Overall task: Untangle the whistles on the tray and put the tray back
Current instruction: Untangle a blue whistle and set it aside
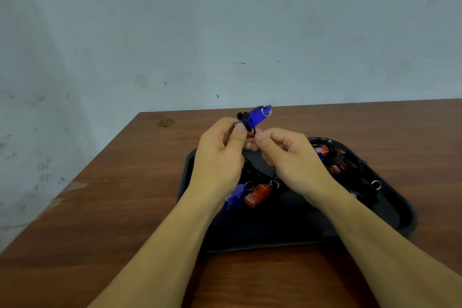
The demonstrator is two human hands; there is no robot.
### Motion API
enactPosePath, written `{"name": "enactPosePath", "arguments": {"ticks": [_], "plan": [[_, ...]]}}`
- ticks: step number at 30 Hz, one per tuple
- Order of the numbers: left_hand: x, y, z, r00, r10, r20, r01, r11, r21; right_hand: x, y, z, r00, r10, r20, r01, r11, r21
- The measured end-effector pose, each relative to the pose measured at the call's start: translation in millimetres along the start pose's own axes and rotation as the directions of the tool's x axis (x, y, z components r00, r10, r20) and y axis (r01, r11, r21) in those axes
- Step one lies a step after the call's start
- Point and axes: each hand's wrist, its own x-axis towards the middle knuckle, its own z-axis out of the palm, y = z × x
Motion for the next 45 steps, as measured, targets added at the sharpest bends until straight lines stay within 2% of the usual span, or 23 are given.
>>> {"name": "enactPosePath", "arguments": {"ticks": [4, 7, 9, 11, 13, 18, 20, 23, 29, 36, 41, 45], "plan": [[-0.9, 8.2, 2.5, 0.995, -0.098, 0.026, 0.101, 0.961, -0.257, -0.4, -2.3, -2.0, 0.996, 0.086, 0.023, -0.087, 0.995, 0.043], [-0.1, 9.9, 3.0, 0.984, -0.176, 0.027, 0.175, 0.927, -0.331, -1.7, 1.6, 1.3, 0.989, 0.107, 0.103, -0.115, 0.99, 0.076], [1.0, 6.9, -0.3, 0.988, -0.157, -0.004, 0.151, 0.958, -0.242, -1.6, 0.4, 1.8, 0.989, 0.107, 0.107, -0.114, 0.991, 0.065], [1.4, 2.3, -4.0, 0.998, -0.056, -0.01, 0.056, 0.997, 0.059, -0.8, -1.1, -1.4, 0.988, 0.124, 0.088, -0.126, 0.992, 0.028], [0.0, -0.7, -4.8, 1.0, 0.008, 0.02, -0.014, 0.956, 0.294, -1.5, -2.9, -5.4, 0.985, 0.158, 0.071, -0.161, 0.986, 0.045], [1.8, -6.0, -10.0, 0.996, 0.086, -0.008, -0.074, 0.896, 0.438, -3.9, -9.8, -13.0, 0.975, 0.147, 0.167, -0.189, 0.944, 0.271], [2.8, -7.0, -10.1, 0.995, 0.094, -0.021, -0.073, 0.882, 0.465, -4.3, -12.9, -17.7, 0.981, 0.086, 0.174, -0.142, 0.929, 0.342], [1.6, -3.1, -9.5, 0.995, 0.096, -0.02, -0.073, 0.859, 0.507, -2.9, -16.3, -24.2, 0.994, 0.01, 0.111, -0.054, 0.915, 0.399], [1.7, 2.1, -9.2, 0.991, 0.124, 0.049, -0.129, 0.796, 0.591, -2.6, -20.1, -27.1, 0.998, -0.06, 0.005, 0.054, 0.929, 0.365], [-1.8, 6.8, -6.6, 0.984, 0.152, 0.091, -0.176, 0.801, 0.572, -1.8, -22.2, -28.0, 0.993, -0.062, -0.097, 0.094, 0.923, 0.373], [-4.6, 9.8, -3.3, 0.965, 0.179, 0.192, -0.258, 0.78, 0.57, -0.4, -22.4, -25.9, 0.968, -0.106, -0.226, 0.162, 0.955, 0.247], [-7.8, 14.7, -0.4, 0.929, 0.217, 0.301, -0.357, 0.746, 0.563, 1.1, -23.3, -25.5, 0.981, -0.046, -0.19, 0.098, 0.956, 0.275]]}}
